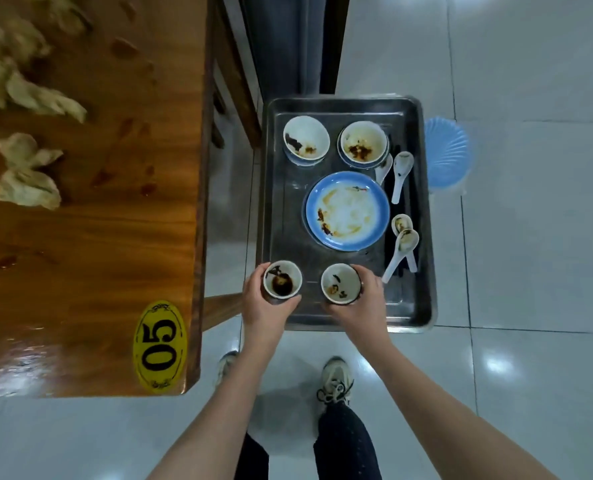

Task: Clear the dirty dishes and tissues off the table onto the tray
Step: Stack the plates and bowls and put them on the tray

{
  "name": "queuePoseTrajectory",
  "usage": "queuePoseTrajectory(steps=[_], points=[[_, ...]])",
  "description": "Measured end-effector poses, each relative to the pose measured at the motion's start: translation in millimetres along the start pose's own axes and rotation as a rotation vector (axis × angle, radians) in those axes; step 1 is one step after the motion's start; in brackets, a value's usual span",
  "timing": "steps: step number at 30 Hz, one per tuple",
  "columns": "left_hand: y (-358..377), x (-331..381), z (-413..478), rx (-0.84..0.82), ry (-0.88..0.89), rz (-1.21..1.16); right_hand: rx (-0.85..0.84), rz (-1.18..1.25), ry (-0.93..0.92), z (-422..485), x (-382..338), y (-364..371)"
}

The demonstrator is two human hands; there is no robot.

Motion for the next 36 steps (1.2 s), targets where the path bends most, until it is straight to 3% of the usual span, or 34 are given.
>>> queuePoseTrajectory(steps=[7, 18, 29, 36], points=[[31.5, -16.9, 46.9, 0.047, 0.039, 0.005, 0.061, -0.005, -0.025, 26.5, 33.3, 37.2], [31.7, -11.5, 45.9, 0.133, 0.164, 0.181, 0.138, 0.073, -0.008, 27.3, 35.4, 48.6], [16.2, -0.1, -4.1, 0.013, 0.093, 0.132, 0.095, 0.037, 0.157, -3.4, 18.2, 8.8], [3.5, 63.2, -82.9, -0.143, 0.163, 0.072, 0.139, 0.034, 0.029, -20.3, -68.5, -69.1]])
Point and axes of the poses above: each hand's wrist, its own z-axis towards the middle knuckle, its own y-axis out of the palm, x = y × z, the point moved 9 cm from there along z, towards the middle knuckle, and after that the axes turned 13 degrees about -y, right-handed, at the moved point
